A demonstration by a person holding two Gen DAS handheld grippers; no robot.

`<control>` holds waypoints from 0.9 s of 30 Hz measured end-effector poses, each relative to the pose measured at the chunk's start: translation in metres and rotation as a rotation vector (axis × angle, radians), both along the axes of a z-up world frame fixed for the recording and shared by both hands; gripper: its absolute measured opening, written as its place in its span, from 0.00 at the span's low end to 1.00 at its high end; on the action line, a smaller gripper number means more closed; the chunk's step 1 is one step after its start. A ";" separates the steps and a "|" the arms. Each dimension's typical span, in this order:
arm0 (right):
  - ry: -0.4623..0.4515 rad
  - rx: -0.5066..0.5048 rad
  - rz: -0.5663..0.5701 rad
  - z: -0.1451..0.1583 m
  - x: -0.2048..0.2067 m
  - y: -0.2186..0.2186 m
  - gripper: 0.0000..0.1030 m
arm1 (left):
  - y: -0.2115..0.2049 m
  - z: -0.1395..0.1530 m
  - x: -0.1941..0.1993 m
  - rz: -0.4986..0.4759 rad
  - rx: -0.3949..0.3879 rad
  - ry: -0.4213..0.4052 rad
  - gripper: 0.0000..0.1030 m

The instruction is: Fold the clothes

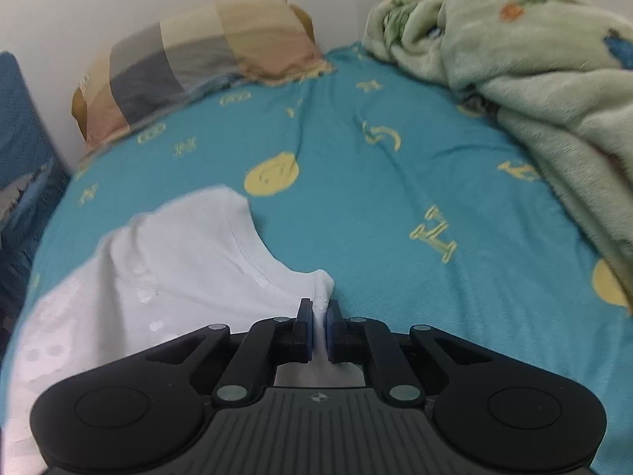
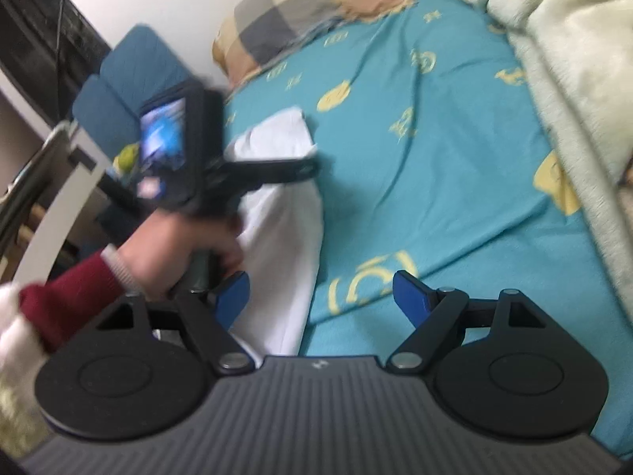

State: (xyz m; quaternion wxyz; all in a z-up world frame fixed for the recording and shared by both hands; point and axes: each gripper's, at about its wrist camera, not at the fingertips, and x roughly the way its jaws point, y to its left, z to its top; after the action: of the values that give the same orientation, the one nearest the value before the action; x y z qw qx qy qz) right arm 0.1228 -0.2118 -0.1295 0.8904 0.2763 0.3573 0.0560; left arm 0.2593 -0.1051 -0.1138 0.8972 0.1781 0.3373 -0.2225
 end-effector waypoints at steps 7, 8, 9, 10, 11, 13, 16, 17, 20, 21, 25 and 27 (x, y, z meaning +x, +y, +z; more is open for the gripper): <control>-0.111 -0.010 -0.036 0.022 -0.009 -0.016 0.80 | 0.056 0.106 -0.095 -0.002 -0.198 -0.158 0.06; -0.123 -0.019 -0.023 0.024 -0.010 -0.015 0.80 | 0.068 0.121 -0.113 0.003 -0.235 -0.180 0.06; -0.135 -0.028 -0.011 0.026 -0.010 -0.014 0.80 | 0.081 0.133 -0.130 0.011 -0.272 -0.199 0.06; -0.146 -0.037 0.002 0.028 -0.011 -0.012 0.80 | 0.094 0.143 -0.145 0.020 -0.308 -0.215 0.06; -0.158 -0.053 0.023 0.030 -0.011 -0.009 0.80 | 0.105 0.148 -0.156 0.033 -0.341 -0.227 0.06; -0.193 -0.103 0.096 0.031 -0.010 0.008 0.80 | 0.128 0.157 -0.179 0.060 -0.406 -0.251 0.06; -0.260 -0.172 0.233 0.031 -0.010 0.037 0.79 | 0.162 0.170 -0.214 0.100 -0.505 -0.286 0.07; -0.289 -0.209 0.276 0.032 -0.012 0.048 0.79 | 0.173 0.173 -0.222 0.114 -0.536 -0.294 0.07; -0.379 -0.337 0.377 0.034 -0.017 0.080 0.78 | 0.201 0.168 -0.227 0.156 -0.620 -0.289 0.07; -0.401 -0.383 0.392 0.033 -0.014 0.088 0.77 | 0.208 0.167 -0.227 0.164 -0.643 -0.286 0.07; -0.476 -0.522 0.442 0.028 0.007 0.115 0.70 | 0.237 0.162 -0.226 0.189 -0.716 -0.273 0.07; -0.518 -0.569 0.487 0.023 0.020 0.123 0.70 | 0.249 0.159 -0.226 0.201 -0.737 -0.269 0.07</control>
State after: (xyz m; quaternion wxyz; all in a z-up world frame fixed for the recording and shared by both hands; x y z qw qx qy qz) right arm 0.1432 -0.0892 -0.1062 0.9518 -0.0945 0.1787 0.2305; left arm 0.0330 0.1438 0.0456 0.9544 -0.1619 0.1302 -0.2143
